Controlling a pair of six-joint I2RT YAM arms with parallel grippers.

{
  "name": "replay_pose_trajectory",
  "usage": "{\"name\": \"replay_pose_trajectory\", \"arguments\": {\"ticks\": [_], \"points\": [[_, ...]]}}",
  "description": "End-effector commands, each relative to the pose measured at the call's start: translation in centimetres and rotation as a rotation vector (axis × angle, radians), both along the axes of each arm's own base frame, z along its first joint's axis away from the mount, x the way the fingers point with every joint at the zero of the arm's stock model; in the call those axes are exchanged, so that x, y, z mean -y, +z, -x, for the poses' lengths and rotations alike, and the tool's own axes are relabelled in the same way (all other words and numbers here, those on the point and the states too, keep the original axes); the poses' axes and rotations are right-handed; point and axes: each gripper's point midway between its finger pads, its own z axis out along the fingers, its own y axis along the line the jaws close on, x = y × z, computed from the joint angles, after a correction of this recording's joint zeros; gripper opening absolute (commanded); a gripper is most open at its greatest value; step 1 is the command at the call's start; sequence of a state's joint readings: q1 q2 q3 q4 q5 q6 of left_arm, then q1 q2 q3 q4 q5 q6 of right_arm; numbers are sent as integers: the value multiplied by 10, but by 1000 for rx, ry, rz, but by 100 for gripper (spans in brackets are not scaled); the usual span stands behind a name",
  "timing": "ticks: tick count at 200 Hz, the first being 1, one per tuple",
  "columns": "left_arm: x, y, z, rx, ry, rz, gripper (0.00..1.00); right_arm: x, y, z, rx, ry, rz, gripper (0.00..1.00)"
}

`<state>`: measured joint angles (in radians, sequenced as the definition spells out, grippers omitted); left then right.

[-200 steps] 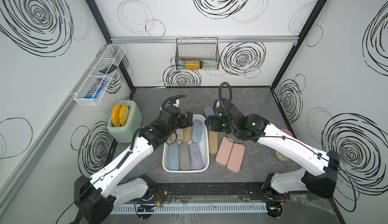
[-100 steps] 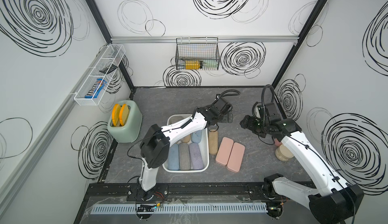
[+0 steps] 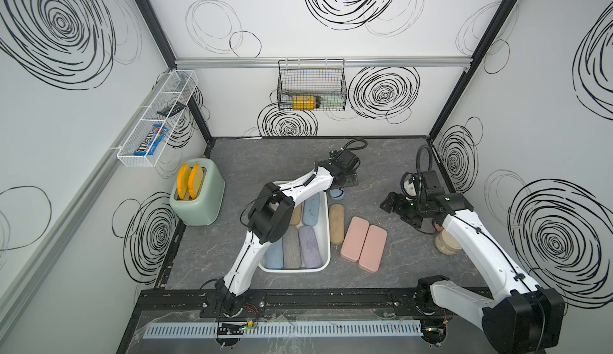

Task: Put the glasses cases into the storage boxes
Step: Pick up the glasses case at the center of the board.

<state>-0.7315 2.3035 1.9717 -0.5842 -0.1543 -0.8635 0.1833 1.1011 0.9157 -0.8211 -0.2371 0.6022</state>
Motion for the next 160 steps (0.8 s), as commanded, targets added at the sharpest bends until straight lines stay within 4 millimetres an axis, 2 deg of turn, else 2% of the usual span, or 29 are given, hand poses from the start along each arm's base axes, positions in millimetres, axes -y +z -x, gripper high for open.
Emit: {"name": "replay_pose_trajectory", "arguments": {"ticks": [1,31,53,64,78,92,106,132,160], "points": [[2,4,-11,-4,41,33,100,-4,-2,1,-5,17,-24,90],[-4,-1,-21,0,74,-9,100,-1,-1,1,-13,9,-27,89],[-2,-3,-24,27,65,-32,100,2,2,2,-19,3,-27,88],[0,0,-28,52,46,-48,99,3,3,3,-19,2,-26,88],[0,14,-34,114,15,-104,99,3,4,4,-17,2,-30,88],[-13,26,-43,159,32,-157,99,3,2,6,-22,2,-31,88],[-30,29,-56,161,66,-157,98,3,1,8,-25,0,-33,88],[-50,21,-75,136,78,-141,98,4,1,11,-33,-9,-33,87],[-55,0,-80,83,28,-136,98,8,5,16,-34,-28,-17,87]]}}
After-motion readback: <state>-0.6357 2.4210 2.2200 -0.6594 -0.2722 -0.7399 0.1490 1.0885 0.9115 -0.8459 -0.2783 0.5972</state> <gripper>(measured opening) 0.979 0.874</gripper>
